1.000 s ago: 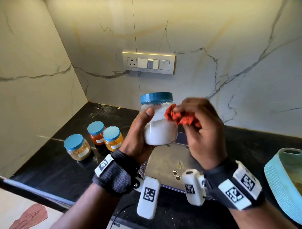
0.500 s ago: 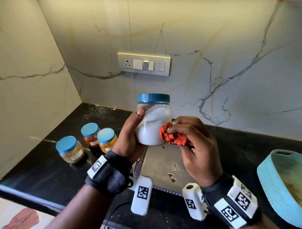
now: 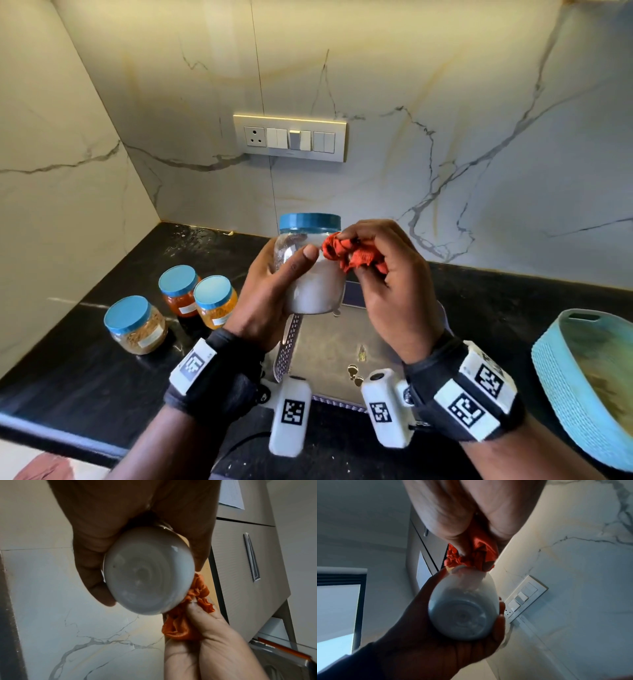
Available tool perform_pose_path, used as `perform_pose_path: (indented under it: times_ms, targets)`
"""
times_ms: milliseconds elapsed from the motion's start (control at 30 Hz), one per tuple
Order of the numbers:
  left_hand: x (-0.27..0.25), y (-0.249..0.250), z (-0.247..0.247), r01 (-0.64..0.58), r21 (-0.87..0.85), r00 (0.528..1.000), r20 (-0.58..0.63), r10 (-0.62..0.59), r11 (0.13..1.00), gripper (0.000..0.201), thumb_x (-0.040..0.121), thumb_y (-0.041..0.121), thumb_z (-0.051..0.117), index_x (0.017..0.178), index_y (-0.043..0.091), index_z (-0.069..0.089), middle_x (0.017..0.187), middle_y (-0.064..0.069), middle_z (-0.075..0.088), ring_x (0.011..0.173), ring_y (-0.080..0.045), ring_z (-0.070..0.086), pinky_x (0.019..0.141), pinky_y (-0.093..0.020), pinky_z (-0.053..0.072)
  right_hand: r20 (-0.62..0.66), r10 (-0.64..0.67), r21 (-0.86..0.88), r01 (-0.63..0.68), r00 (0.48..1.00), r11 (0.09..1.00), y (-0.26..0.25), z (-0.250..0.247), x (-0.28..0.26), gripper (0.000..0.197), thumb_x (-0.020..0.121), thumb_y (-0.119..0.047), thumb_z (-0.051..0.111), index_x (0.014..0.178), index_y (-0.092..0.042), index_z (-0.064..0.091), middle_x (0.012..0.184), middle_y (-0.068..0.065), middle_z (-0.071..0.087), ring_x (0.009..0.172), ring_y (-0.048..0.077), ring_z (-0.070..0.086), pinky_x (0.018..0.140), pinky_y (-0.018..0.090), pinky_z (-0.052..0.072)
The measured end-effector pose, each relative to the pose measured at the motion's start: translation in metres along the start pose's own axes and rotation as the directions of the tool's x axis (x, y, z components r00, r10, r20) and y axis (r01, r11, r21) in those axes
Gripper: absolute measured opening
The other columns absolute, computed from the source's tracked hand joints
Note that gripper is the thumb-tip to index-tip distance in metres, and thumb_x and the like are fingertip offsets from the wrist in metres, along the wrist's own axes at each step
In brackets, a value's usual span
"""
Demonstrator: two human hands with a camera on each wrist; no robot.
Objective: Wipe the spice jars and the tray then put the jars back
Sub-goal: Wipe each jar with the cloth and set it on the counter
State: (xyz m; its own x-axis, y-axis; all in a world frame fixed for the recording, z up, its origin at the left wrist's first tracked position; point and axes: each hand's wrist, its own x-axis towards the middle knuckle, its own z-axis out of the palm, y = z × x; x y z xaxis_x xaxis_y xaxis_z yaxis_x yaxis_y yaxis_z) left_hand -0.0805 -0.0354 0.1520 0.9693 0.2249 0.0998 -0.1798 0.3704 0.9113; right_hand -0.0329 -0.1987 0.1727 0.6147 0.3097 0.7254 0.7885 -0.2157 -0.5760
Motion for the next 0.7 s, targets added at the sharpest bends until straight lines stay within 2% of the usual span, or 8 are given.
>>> perform_pose_path:
  times_ms: [67,133,200,267,400,500,567,700]
  targets:
    - [0.002,0.002,0.0,-0.013,-0.057,1.0,-0.026,0.012,0.998,0.082,0.072,0.042,0.089,0.131,-0.004,0.055,0.119,-0.025,0.069,0.103,-0.034,0.068,0.084,-0.045,0.059,0.011,-0.009,-0.003,0.009,1.0,1.0,-0.006,0.001,-0.009,0.04,0.074,0.022,0.061,0.104,-0.004,0.069,0.107,0.004,0.064,0.107,0.016,0.062,0.093,0.033,0.052]
    - [0.004,0.003,-0.002,-0.023,-0.104,0.998,-0.052,0.018,0.994,0.099,0.065,0.051,0.091,0.133,-0.008,0.05,0.114,-0.026,0.064,0.1,-0.036,0.063,0.08,-0.042,0.058,0.105,-0.097,-0.059,0.103,0.99,0.993,-0.014,0.001,-0.026,0.037,0.077,0.017,0.06,0.104,-0.006,0.07,0.111,0.003,0.064,0.109,0.019,0.061,0.096,0.032,0.05]
    - [0.005,0.004,-0.003,-0.046,-0.099,0.997,-0.074,0.039,0.994,0.101,0.066,0.052,0.09,0.135,-0.009,0.048,0.112,-0.025,0.061,0.099,-0.035,0.059,0.079,-0.041,0.057,0.23,-0.194,-0.155,0.233,0.954,0.96,-0.017,0.0,-0.038,0.033,0.083,0.01,0.061,0.108,-0.01,0.07,0.117,0.003,0.063,0.111,0.02,0.059,0.099,0.028,0.048]
    - [0.005,0.004,0.0,-0.043,-0.096,0.996,-0.081,0.035,0.994,0.102,0.064,0.053,0.09,0.135,-0.008,0.049,0.111,-0.024,0.063,0.098,-0.034,0.06,0.078,-0.041,0.058,0.265,-0.247,-0.186,0.301,0.932,0.935,-0.012,-0.003,-0.038,0.034,0.083,0.01,0.063,0.109,-0.01,0.07,0.117,0.005,0.063,0.109,0.021,0.059,0.098,0.028,0.049]
    - [0.006,0.0,0.011,-0.016,-0.064,0.999,-0.05,0.013,0.998,0.093,0.065,0.055,0.09,0.132,0.0,0.057,0.123,-0.028,0.067,0.107,-0.038,0.067,0.092,-0.056,0.055,0.058,-0.11,-0.064,0.113,0.992,0.991,0.005,-0.009,-0.007,0.035,0.077,0.019,0.061,0.104,-0.003,0.07,0.109,0.008,0.065,0.106,0.023,0.063,0.094,0.037,0.052]
    - [0.006,-0.007,0.012,-0.014,-0.023,1.0,-0.007,0.014,1.0,0.084,0.07,0.056,0.087,0.132,0.006,0.061,0.127,-0.025,0.068,0.116,-0.044,0.065,0.096,-0.062,0.053,-0.027,0.033,0.048,-0.032,0.999,0.998,0.015,-0.012,0.009,0.034,0.08,0.015,0.062,0.109,-0.002,0.067,0.111,0.007,0.066,0.108,0.02,0.064,0.093,0.043,0.054]
    - [0.008,-0.006,0.013,-0.011,-0.037,1.0,-0.021,0.011,0.999,0.086,0.066,0.057,0.088,0.129,0.005,0.061,0.126,-0.027,0.068,0.112,-0.042,0.067,0.093,-0.058,0.053,-0.017,0.034,0.027,-0.034,0.999,0.999,0.014,-0.015,0.001,0.035,0.08,0.014,0.063,0.11,-0.003,0.067,0.111,0.005,0.066,0.109,0.019,0.064,0.093,0.041,0.054]
    - [0.01,-0.004,0.01,0.015,-0.084,0.999,-0.037,-0.018,0.996,0.101,0.062,0.059,0.09,0.134,-0.001,0.055,0.122,-0.029,0.065,0.103,-0.039,0.063,0.088,-0.052,0.053,0.066,-0.068,-0.023,0.07,0.996,0.997,0.002,-0.012,-0.033,0.038,0.075,0.02,0.063,0.104,-0.003,0.071,0.111,0.004,0.065,0.108,0.019,0.063,0.093,0.036,0.052]
